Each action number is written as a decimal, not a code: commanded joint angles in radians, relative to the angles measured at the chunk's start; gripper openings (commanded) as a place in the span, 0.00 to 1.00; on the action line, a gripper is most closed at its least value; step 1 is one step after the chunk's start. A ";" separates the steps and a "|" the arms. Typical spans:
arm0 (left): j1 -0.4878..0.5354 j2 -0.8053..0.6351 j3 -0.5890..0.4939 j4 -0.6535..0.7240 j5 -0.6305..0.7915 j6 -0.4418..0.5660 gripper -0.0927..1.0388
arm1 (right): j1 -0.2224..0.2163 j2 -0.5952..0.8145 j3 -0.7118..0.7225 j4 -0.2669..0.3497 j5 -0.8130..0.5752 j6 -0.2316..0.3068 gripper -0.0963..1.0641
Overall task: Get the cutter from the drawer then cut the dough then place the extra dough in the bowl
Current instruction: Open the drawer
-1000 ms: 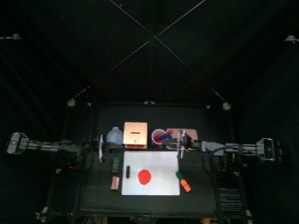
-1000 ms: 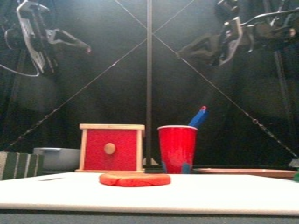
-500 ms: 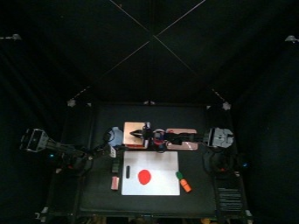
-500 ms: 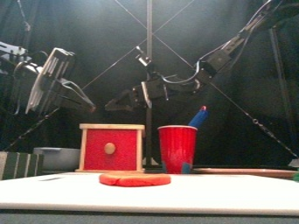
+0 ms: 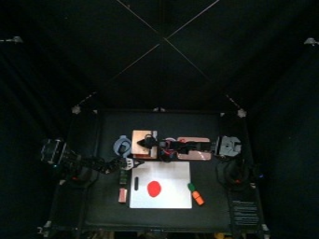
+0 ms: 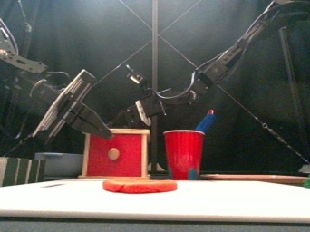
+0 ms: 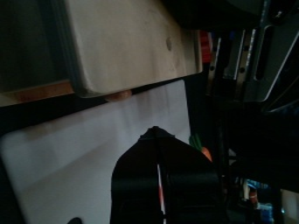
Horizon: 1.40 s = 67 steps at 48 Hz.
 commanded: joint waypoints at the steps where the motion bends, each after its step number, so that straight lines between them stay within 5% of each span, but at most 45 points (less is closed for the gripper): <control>1: 0.000 0.000 -0.023 -0.021 -0.009 -0.008 0.42 | 0.011 -0.005 0.017 -0.003 0.017 -0.005 0.12; 9: 0.000 0.005 -0.026 -0.123 -0.008 -0.049 0.76 | 0.018 -0.005 0.011 -0.003 0.023 -0.006 0.12; 13: 0.005 0.017 -0.037 -0.144 -0.003 -0.066 0.83 | 0.021 -0.005 0.008 -0.003 0.023 -0.006 0.12; 49: 0.104 0.166 -0.133 -0.163 -0.034 -0.046 0.81 | 0.038 -0.003 0.008 0.020 0.023 -0.005 0.12; 60: 0.104 0.153 -0.107 -0.176 -0.032 -0.025 0.56 | 0.043 -0.003 0.006 0.020 0.023 -0.005 0.12; 67: 0.098 0.152 -0.104 -0.175 -0.018 -0.025 0.53 | 0.043 0.002 0.006 0.020 0.023 -0.005 0.12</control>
